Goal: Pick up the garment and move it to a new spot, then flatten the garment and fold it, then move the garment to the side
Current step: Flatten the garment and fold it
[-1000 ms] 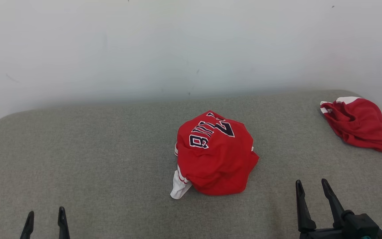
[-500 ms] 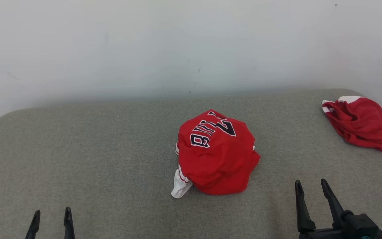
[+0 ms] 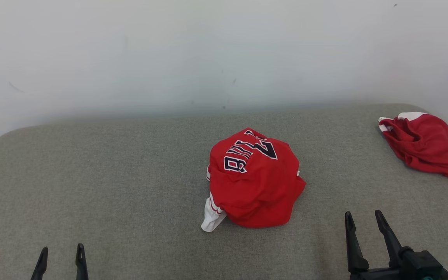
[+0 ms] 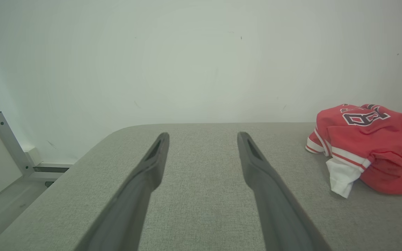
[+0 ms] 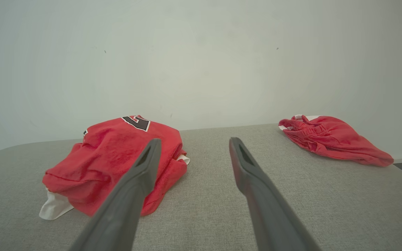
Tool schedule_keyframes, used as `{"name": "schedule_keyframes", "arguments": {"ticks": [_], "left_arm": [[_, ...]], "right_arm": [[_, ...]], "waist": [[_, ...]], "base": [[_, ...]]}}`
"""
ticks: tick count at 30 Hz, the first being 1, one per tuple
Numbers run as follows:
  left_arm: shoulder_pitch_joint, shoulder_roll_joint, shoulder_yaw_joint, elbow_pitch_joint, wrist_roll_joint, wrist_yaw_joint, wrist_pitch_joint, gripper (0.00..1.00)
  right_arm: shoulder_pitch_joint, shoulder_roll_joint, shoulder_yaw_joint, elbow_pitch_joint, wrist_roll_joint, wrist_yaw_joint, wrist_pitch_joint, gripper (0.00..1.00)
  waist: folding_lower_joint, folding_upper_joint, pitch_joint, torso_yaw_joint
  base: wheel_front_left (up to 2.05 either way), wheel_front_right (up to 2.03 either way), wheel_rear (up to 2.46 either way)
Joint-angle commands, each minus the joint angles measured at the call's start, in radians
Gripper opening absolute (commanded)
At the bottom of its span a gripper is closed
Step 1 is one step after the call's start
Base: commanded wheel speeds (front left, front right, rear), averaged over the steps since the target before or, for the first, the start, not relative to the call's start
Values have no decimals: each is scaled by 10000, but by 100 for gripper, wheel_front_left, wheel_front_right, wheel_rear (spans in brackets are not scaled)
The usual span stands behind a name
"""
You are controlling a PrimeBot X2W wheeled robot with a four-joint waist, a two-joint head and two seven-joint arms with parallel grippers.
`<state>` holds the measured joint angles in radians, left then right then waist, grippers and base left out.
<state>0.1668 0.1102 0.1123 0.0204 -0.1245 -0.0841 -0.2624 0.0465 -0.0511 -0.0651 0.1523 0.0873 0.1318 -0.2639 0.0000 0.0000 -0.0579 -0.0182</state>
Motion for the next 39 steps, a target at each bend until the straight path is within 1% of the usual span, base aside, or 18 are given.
{"name": "schedule_keyframes", "arguments": {"ticks": [1,26,34,39], "left_arm": [[-32,-34,35,18,5,-30,-33,100],[-189,-249,227,168,223,-228,-33,100],[-864,-329,-494,726,220,-349,-31,100],[-1701,-383,-1331,1544,104,-422,-31,100]], "right_arm": [[71,20,17,10,-49,-27,-2,100],[69,20,-19,17,35,-27,-2,100],[-152,20,142,25,32,-27,-2,100],[-313,20,229,30,26,-28,-2,100]], "waist": [[0,0,2,-7],[0,0,138,-25],[0,0,384,-307],[0,0,766,-734]], "base": [[0,0,0],[0,0,0],[0,0,0],[0,0,0]]}}
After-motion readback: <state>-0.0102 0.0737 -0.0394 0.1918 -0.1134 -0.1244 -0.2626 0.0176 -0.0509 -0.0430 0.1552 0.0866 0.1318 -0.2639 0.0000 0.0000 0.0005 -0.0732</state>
